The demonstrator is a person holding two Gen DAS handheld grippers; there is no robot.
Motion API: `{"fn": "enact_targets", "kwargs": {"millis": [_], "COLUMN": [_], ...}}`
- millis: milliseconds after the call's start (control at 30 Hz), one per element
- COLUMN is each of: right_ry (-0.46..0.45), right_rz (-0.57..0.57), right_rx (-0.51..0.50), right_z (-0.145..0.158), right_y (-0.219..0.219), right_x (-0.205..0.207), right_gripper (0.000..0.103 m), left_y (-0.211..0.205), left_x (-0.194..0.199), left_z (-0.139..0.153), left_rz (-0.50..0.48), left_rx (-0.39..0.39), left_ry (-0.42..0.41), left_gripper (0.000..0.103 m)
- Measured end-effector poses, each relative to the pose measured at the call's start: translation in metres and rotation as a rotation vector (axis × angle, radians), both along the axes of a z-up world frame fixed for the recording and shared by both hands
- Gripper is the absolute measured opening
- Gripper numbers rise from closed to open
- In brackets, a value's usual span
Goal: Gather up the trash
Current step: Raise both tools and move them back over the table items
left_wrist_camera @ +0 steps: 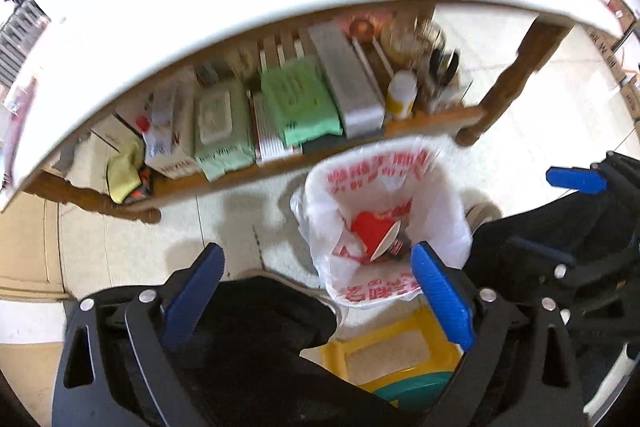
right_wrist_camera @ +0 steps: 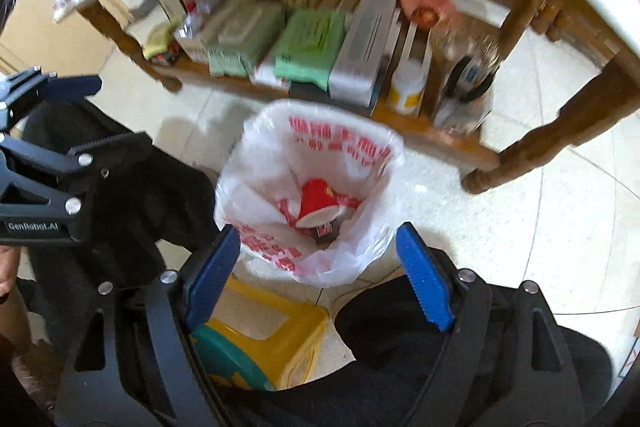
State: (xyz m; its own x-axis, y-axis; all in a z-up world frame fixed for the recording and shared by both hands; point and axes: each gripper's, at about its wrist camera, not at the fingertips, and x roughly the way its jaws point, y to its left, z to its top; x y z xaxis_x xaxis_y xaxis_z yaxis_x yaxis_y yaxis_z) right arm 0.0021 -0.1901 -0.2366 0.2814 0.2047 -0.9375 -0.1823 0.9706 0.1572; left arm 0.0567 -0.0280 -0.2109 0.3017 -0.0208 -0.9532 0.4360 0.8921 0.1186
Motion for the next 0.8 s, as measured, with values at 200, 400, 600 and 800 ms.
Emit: {"fn": "enact_targets", "kwargs": {"millis": [200, 400, 600, 800], "right_ry": [-0.074, -0.098, -0.106, -0.133], "right_rz": [0.017, 0.043, 0.022, 0.009], "right_rx": [-0.021, -0.008, 0.035, 0.015], "right_z": [0.056, 0.100, 0.141, 0.180], "right_y": [-0.004, -0.008, -0.023, -0.041], "right_x": [0.011, 0.033, 0.068, 0.111], "right_gripper": [0.080, 0.080, 0.080, 0.081], "left_y": [-0.011, -0.018, -0.014, -0.010], "left_x": [-0.001, 0.015, 0.051, 0.086], "left_z": [0.044, 0.075, 0.109, 0.138], "left_rz": [-0.037, -0.010, 0.079, 0.167], "left_rx": [0.022, -0.031, -0.110, -0.096], "left_ry": [-0.061, 0.013, 0.072, 0.062], "left_gripper": [0.093, 0.093, 0.093, 0.093]}}
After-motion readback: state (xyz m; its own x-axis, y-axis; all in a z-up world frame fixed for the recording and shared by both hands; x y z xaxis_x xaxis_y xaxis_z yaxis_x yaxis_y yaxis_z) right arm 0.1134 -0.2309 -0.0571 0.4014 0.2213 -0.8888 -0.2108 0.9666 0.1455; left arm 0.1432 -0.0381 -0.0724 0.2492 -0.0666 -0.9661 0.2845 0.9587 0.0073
